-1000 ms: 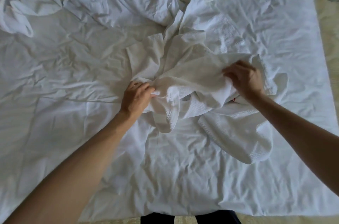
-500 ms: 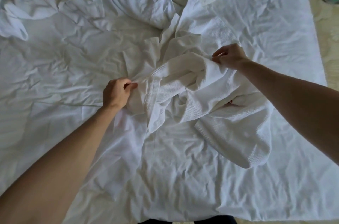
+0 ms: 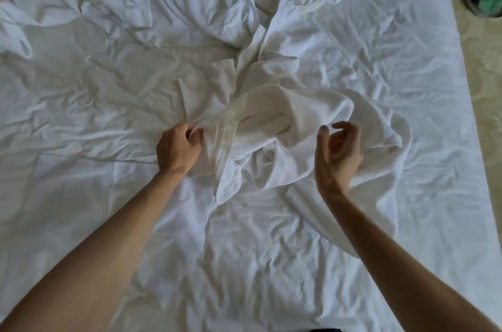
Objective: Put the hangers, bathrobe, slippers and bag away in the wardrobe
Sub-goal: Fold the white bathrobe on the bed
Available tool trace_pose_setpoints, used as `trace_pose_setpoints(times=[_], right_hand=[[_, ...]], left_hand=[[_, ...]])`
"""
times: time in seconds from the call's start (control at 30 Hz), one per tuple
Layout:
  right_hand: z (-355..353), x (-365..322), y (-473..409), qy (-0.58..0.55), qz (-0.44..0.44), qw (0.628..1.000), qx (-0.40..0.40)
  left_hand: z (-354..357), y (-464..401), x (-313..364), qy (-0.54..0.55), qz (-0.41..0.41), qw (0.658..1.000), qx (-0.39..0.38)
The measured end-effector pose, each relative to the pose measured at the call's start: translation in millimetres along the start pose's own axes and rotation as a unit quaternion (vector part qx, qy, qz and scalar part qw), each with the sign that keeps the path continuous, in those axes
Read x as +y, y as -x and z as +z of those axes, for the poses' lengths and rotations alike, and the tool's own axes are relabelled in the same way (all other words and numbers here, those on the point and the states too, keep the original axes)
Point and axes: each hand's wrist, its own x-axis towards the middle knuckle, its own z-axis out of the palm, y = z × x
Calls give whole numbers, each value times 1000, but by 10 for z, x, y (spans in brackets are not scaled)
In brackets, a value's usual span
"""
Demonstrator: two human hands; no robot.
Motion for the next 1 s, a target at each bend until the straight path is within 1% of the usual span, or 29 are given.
trace_pose_setpoints(times=[0.07, 0.1, 0.13, 0.2, 0.27, 0.33, 0.37, 0.43, 0.47, 0.5, 0.57, 0.63, 0.7, 0.77, 0.8, 0.83, 0.9, 1.0], right_hand=[[24, 129, 360, 25, -6, 998, -58], [82, 199, 474, 62, -15, 994, -85], [160, 279, 538, 112, -17, 988, -107], [304, 364, 533, 197, 20, 973, -119], [395, 393, 443, 211, 104, 969, -81], [408, 399, 334, 177, 222, 959, -17], [394, 378, 299, 148, 295, 944, -3], [365, 331, 296, 56, 434, 899, -8], [348, 354, 327, 6, 466, 885, -14], [322, 399, 364, -22, 466, 884, -23], [221, 489, 412, -17, 439, 897, -47], [46, 600, 407, 19, 411, 909, -63], [-212, 732, 342, 74, 370, 925, -52], [-547, 869, 170, 88, 316, 943, -58], [-725, 925, 46, 91, 282, 951, -90], [-889, 967, -94, 97, 247, 954, -137], [-1118, 995, -375, 119, 184, 951, -216], [-1192, 1016, -632, 160, 116, 940, -276]], left_hand=[[4, 36, 58, 30, -8, 999, 7], [1, 62, 103, 46, -5, 999, 18], [2, 90, 149, 60, 13, 997, 40], [35, 124, 268, 65, 91, 989, 99], [115, 102, 467, 46, 180, 975, 125], [259, 18, 723, 23, 250, 962, 107], [358, -40, 856, 10, 275, 957, 88], [555, -159, 1115, -13, 296, 954, 46], [640, -207, 1216, -18, 298, 954, 32], [694, -241, 1300, -21, 294, 955, 29], [728, -292, 1402, -24, 266, 963, 36], [693, -340, 1455, -36, 219, 975, 32], [615, -445, 1449, -37, 181, 982, 34], [521, -572, 1406, -37, 175, 984, 27], [483, -617, 1380, -52, 191, 980, 20], [459, -643, 1352, -72, 211, 975, 10], [477, -630, 1320, -102, 236, 966, 4], [585, -519, 1277, -98, 204, 974, -2]])
